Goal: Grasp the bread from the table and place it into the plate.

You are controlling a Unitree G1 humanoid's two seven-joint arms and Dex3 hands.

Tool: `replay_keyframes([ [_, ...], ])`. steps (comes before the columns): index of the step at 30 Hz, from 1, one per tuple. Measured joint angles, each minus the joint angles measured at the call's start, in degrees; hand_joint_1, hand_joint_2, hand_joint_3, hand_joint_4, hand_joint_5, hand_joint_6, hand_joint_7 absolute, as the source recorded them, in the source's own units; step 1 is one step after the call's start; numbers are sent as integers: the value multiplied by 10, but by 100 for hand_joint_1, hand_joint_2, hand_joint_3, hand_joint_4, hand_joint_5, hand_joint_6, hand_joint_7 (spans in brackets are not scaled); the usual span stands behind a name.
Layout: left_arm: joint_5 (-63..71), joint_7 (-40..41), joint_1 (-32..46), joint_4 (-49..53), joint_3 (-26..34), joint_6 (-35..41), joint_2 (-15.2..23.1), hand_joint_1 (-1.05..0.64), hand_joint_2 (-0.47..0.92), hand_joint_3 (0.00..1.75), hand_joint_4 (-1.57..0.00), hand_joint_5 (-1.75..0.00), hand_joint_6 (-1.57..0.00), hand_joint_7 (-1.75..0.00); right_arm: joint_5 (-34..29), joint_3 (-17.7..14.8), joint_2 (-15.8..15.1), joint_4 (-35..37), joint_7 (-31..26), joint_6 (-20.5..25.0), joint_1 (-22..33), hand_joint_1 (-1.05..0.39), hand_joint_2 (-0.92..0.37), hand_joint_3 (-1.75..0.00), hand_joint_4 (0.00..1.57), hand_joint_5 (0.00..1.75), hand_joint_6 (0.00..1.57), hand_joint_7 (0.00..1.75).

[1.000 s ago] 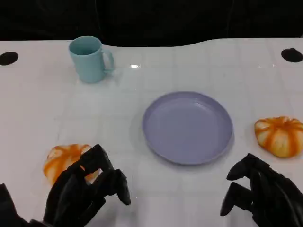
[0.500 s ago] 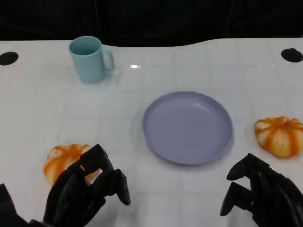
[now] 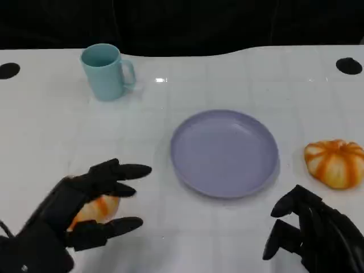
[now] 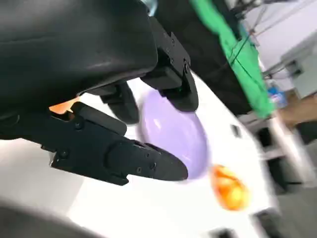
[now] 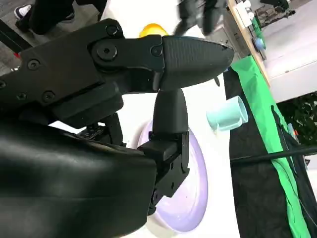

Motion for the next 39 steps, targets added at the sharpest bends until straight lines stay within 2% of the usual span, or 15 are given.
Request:
replay_keyframes([
  [3,107,42,1,-63,6,-28,50,-66,92,9,-9,-47,-32,-2,-1,0,0,-2,-2,0,1,-52,-92,-49,61,175,42,165],
  [7,154,59,12,-92,5,-27,67,-68,92,13,-5,-40,-27,0,-1,0,0,-2,-5,0,1,-51,-92,-49,62,175,43,166],
  [15,256,41,23,-182,7,63,98,-65,92,11,-1,-27,-25,0,-2,5,-1,-3,-11,1,1,-51,-92,-50,62,175,42,167],
  [20,354,-18,16,-210,-16,121,126,-62,92,4,-4,-23,-23,0,-2,5,-1,-3,-11,1,1,-51,-92,-51,62,175,42,167],
  [23,388,-34,9,-212,-29,139,133,-62,92,3,-4,-22,-23,0,-2,6,-1,-3,-11,1,1,-51,-92,-51,61,175,42,167],
  [24,391,-37,9,-212,-32,142,133,-58,88,2,-4,-21,-23,0,-2,6,-1,-3,-11,1,1,-51,-92,-51,62,175,42,168],
  [29,465,-107,-31,-194,-78,170,150,-56,85,0,-7,-16,-23,0,-1,6,-2,-3,-9,0,3,-52,-92,-51,62,175,42,168],
  [39,477,-99,-100,-63,-129,193,144,-52,88,1,-5,-9,-12,0,-1,8,-3,-4,-8,-1,4,-52,-92,-52,63,175,41,170],
])
